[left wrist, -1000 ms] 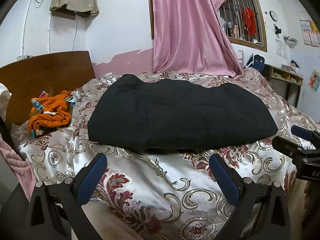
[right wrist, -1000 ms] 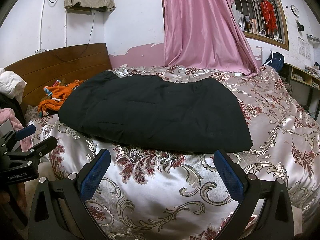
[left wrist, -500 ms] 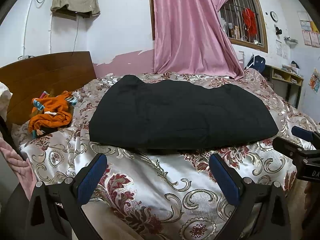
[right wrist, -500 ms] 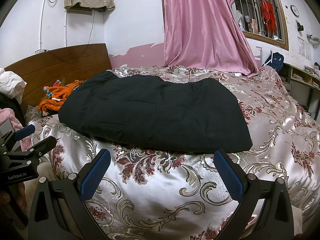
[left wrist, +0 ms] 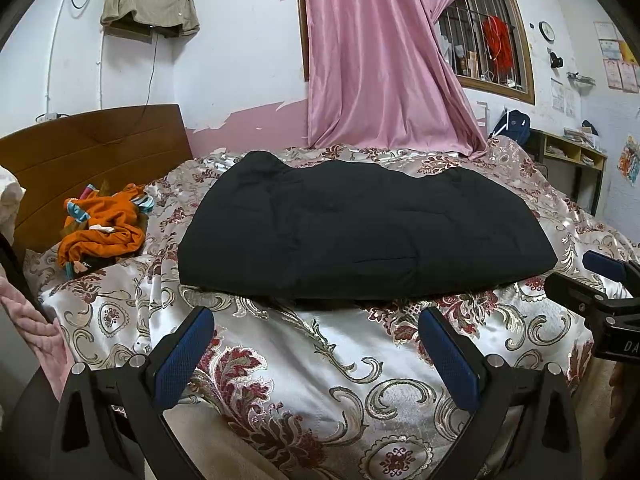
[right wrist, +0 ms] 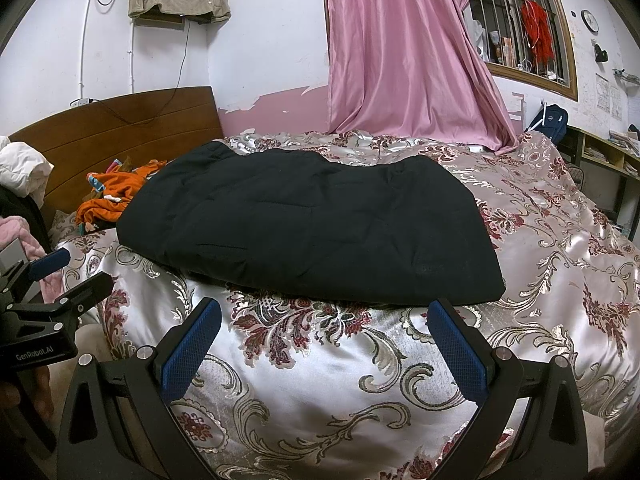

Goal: Fold large clothes

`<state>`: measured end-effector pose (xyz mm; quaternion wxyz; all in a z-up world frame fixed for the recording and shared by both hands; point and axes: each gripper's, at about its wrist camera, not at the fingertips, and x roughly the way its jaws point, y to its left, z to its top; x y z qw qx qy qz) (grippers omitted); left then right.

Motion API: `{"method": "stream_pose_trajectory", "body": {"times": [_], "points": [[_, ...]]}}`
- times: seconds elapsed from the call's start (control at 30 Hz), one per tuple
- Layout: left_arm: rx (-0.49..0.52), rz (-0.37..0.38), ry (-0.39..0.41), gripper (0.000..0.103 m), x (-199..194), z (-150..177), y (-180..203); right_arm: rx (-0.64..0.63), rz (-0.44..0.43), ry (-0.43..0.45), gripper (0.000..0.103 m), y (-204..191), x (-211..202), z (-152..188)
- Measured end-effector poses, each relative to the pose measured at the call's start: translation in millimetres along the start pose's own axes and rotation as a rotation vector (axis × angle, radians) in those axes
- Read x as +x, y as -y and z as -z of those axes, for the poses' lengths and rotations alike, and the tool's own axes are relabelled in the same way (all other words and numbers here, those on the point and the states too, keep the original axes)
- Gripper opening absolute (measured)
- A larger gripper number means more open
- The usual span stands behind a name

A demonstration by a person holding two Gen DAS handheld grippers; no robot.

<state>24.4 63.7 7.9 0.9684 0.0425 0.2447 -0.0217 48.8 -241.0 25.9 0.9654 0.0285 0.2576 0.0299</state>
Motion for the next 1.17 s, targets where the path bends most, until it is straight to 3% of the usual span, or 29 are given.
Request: {"method": "stream_pose_trajectory", "body": {"times": [1.17], "points": [[-0.007,-0.001,-0.025,0.103,6.0,0.8,-3.8,0.0,0.0,-0.002,0.101,-0.9,0.1,0.1]]}}
